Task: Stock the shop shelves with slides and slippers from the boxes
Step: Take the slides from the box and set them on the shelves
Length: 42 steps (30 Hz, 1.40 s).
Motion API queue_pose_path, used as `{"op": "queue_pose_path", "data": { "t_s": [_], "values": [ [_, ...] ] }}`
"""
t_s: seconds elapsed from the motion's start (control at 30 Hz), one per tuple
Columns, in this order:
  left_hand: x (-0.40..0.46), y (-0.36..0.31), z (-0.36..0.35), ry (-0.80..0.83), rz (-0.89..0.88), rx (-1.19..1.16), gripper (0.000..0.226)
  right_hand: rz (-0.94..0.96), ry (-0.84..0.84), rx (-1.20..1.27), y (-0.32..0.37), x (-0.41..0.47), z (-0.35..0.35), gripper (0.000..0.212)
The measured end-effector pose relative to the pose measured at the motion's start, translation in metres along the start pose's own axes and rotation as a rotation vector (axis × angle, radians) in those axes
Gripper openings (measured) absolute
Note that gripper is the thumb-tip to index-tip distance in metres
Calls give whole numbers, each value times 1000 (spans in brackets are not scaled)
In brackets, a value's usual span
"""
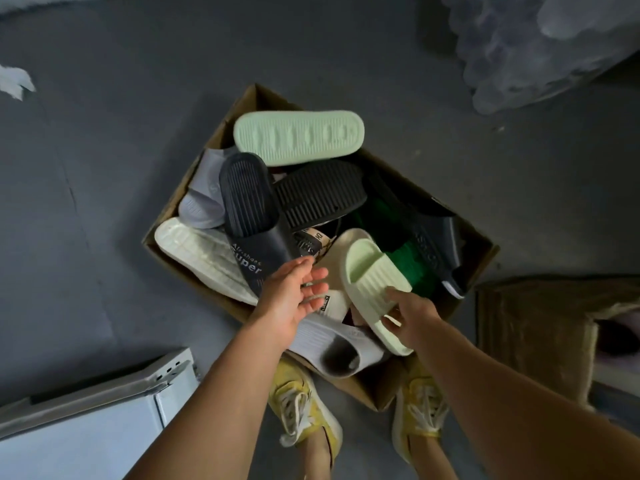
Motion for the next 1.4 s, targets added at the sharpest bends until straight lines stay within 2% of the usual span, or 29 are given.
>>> {"op": "queue_pose_path", "data": {
  "t_s": [0.07,0.17,0.23,0.3,0.4,0.5,0.6,0.73,0.83,1.0,1.03,1.13,1.17,1.3,1.4],
  "values": [
    [-5,-1,-1,-23,-32,5,9,81,48,2,2,-15,-7,26],
    [-10,-12,5,-124,-159,85,12,354,135,-195,14,-53,-20,15],
    [-14,-23,8,-160,-215,87,19,509,219,-308,24,-80,-29,17],
    [-16,-35,11,-143,-233,77,28,603,304,-380,37,-101,-36,19],
    [-15,-51,12,-29,-212,104,29,715,350,-474,61,-123,-46,17],
    [-16,-63,15,67,-207,244,26,810,357,-558,82,-136,-59,15],
    [-14,-74,23,52,-256,334,23,933,358,-684,97,-141,-85,11],
    [1,-78,46,-65,-235,45,19,1080,113,-558,132,-140,-109,25],
    [19,-77,62,-108,-194,-215,24,986,-15,-457,164,-111,-122,15],
    [49,-78,78,-120,-208,-379,20,938,-142,-776,206,-58,-154,12],
    [53,-77,79,-115,-207,-400,21,899,-162,-803,213,-46,-158,22],
    [60,-76,81,-90,-205,-472,28,734,-255,-731,232,-17,-163,72],
    [62,-76,82,-79,-205,-495,30,697,-244,-706,236,-11,-165,78],
    [65,-74,90,-42,-207,-524,34,661,-173,-627,237,-19,-182,68],
    [60,-73,96,-37,-210,-506,31,704,-182,-632,228,-32,-184,80]
  ]
}}
Point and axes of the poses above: each hand's wrist, its own x-axis towards the middle knuckle, its own z-axis out of the back of the hand, y = z × x, the point moved 5 cm from there along x, towards the middle knuckle, and after that the axes turned 7 degrees about -z, right-handed, at the moved point
